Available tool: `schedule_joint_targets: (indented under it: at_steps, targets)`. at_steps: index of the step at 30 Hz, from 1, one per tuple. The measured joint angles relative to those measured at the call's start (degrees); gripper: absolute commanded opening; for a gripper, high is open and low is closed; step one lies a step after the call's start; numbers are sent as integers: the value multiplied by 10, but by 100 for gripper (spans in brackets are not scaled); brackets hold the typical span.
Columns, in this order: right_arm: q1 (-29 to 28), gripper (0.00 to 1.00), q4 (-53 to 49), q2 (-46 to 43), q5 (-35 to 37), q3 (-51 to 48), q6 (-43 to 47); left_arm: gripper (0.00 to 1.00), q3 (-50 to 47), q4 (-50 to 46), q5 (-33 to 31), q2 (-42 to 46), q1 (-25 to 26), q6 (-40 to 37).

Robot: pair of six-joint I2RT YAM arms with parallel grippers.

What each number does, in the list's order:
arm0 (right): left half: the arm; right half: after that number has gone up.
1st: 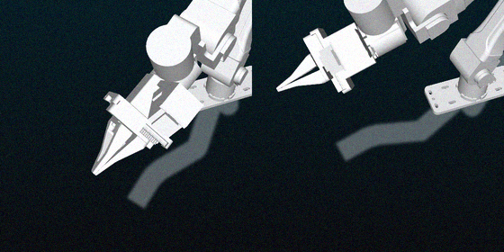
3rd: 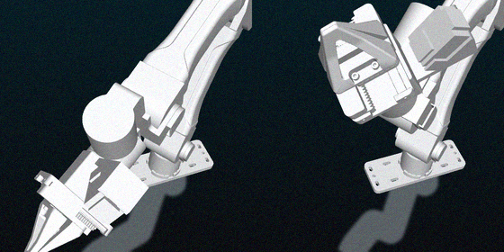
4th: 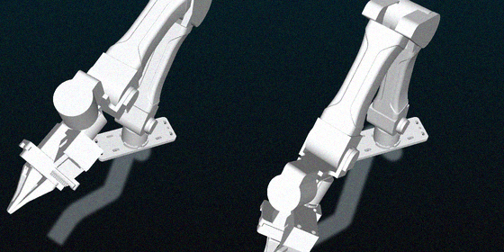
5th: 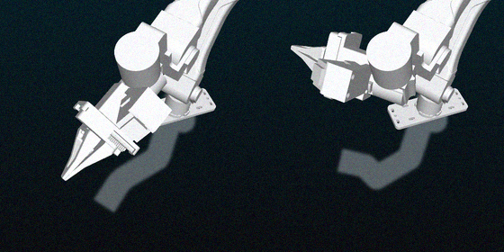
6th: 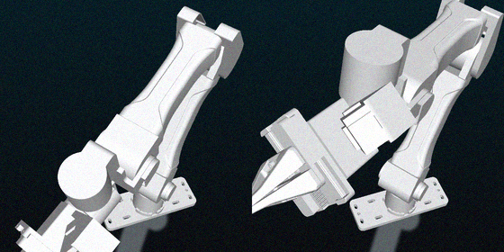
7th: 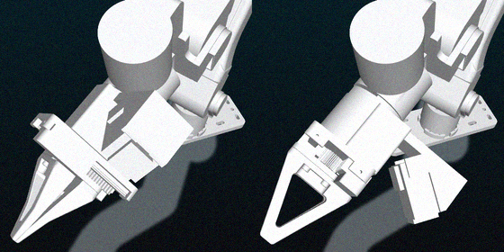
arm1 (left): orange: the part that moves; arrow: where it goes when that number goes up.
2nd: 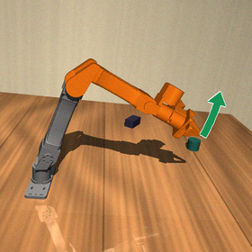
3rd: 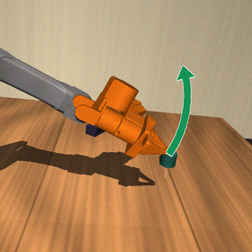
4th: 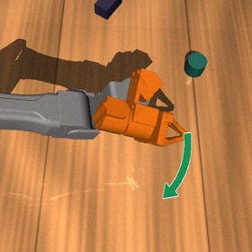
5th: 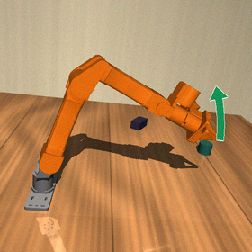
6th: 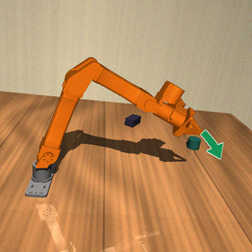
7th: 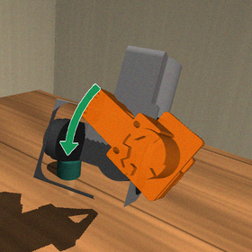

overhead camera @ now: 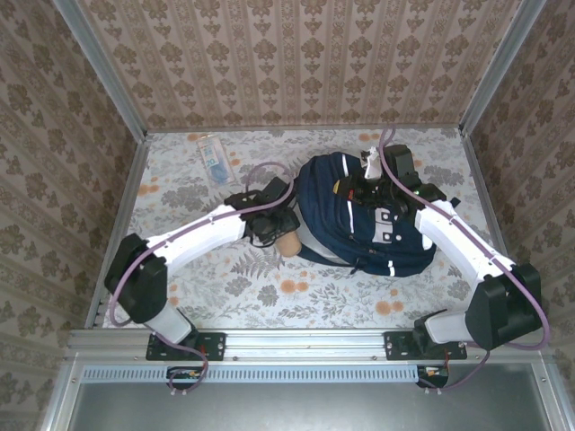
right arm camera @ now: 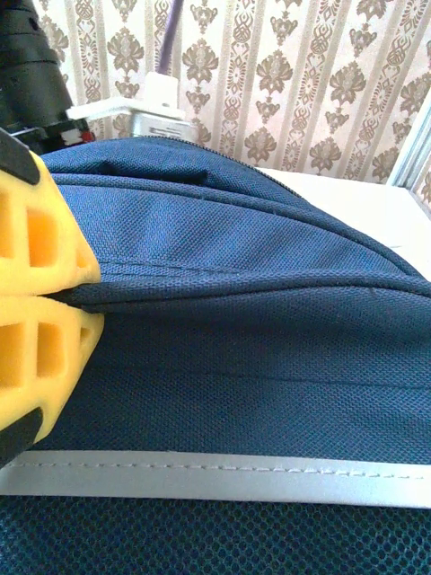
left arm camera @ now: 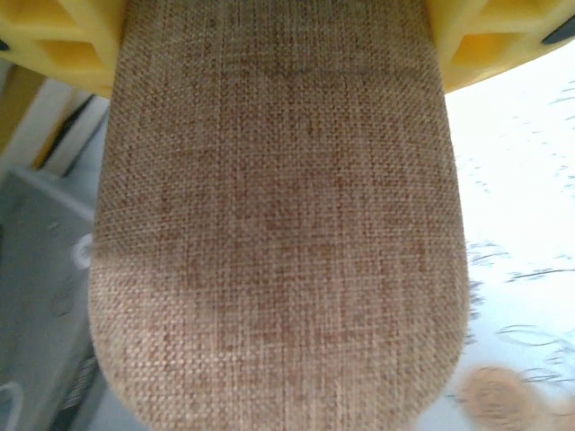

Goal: Pack the student bag
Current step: Place a glasses case in the student bag.

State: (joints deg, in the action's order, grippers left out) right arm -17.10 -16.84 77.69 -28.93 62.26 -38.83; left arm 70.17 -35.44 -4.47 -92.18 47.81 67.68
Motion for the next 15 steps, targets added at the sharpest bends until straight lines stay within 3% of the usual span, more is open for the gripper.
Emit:
schedule_joint_targets:
  at_steps: [5,15]
  targets:
    - [0,1,1,-9,0,-7,0,50,52,25,2,-44,5,47]
    - [0,1,3,-12,0,-9,-2,52,52,73,-14,-96,24,192]
